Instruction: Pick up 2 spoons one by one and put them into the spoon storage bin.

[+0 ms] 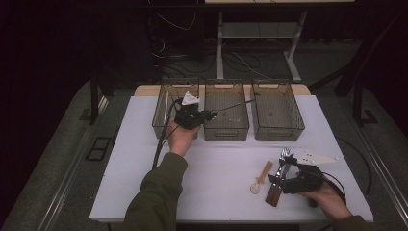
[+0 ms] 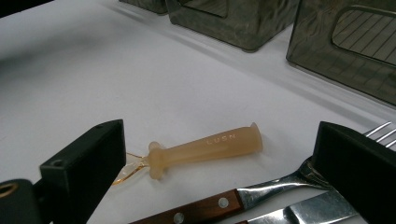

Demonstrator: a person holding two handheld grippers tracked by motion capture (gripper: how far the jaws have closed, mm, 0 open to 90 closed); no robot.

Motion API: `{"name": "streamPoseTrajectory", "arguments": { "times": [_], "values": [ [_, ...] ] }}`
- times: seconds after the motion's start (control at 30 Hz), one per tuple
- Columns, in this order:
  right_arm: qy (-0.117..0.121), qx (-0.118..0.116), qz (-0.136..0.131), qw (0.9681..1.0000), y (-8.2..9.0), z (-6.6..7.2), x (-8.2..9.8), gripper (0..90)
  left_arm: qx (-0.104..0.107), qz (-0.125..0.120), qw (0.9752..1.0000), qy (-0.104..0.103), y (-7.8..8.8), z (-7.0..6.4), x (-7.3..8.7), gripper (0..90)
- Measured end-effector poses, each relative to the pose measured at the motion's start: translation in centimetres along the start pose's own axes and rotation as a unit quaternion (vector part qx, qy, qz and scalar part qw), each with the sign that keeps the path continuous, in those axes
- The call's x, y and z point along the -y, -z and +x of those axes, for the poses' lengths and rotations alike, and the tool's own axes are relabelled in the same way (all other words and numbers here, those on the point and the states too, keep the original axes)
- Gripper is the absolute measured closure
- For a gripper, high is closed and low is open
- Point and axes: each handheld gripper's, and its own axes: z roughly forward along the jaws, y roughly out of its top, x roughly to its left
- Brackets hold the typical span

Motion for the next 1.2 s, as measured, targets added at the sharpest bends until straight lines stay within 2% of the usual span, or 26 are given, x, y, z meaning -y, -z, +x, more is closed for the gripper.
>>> {"name": "streamPoseTrajectory", "arguments": {
  "times": [0.13, 0.37, 0.57, 0.77, 0.93, 1.0, 1.03, 1.1, 1.13, 1.17, 1.2],
  "values": [
    [-0.002, -0.001, -0.001, 1.0, 0.1, 0.0, 0.0, 3.1, -0.014, 0.023, 0.9996, -0.01, -1.0, -0.1, -0.2, 87.2],
    [-0.001, -0.002, -0.003, 1.0, 0.2, 0.0, 0.0, 3.1, -0.028, 0.043, 0.9987, -0.006, -2.0, -0.2, 0.1, 86.6],
    [0.0, -0.002, -0.003, 1.0, 0.1, -0.1, 0.0, 3.2, -0.032, 0.034, 0.9989, -0.004, -1.7, -0.3, 0.1, 74.8],
    [-0.001, -0.002, -0.001, 1.0, 0.1, 0.0, 0.0, 3.1, -0.022, 0.026, 0.9994, -0.008, -1.2, -0.4, 0.0, 65.8],
    [0.0, -0.002, -0.001, 1.0, 0.1, 0.0, 0.0, 3.1, -0.009, 0.015, 0.9998, -0.002, -0.6, -0.5, -0.1, 56.9],
    [0.001, -0.001, 0.0, 1.0, 0.0, 0.0, 0.0, 3.1, 0.0, 0.02, 0.9998, -0.007, -0.3, -0.5, -0.2, 53.9],
    [0.001, -0.001, -0.001, 1.0, 0.0, 0.0, 0.0, 3.1, 0.002, 0.013, 0.9999, -0.004, -0.2, -0.6, -0.1, 52.5],
    [0.001, -0.001, 0.0, 1.0, 0.0, 0.0, 0.0, 3.1, 0.013, 0.021, 0.9996, -0.017, 0.3, -0.6, -0.1, 49.0],
    [0.001, -0.001, 0.0, 1.0, 0.0, 0.0, 0.0, 3.1, 0.016, 0.01, 0.9998, -0.01, 0.3, -0.8, 0.0, 47.4],
    [0.002, -0.001, 0.0, 1.0, 0.0, 0.0, 0.0, 3.1, 0.021, 0.02, 0.9993, -0.022, 0.7, -0.8, 0.0, 45.9],
    [0.002, -0.002, 0.0, 1.0, 0.0, 0.0, 0.0, 3.2, 0.025, 0.014, 0.9995, -0.016, 0.8, -1.0, 0.1, 44.6]
  ]
}}
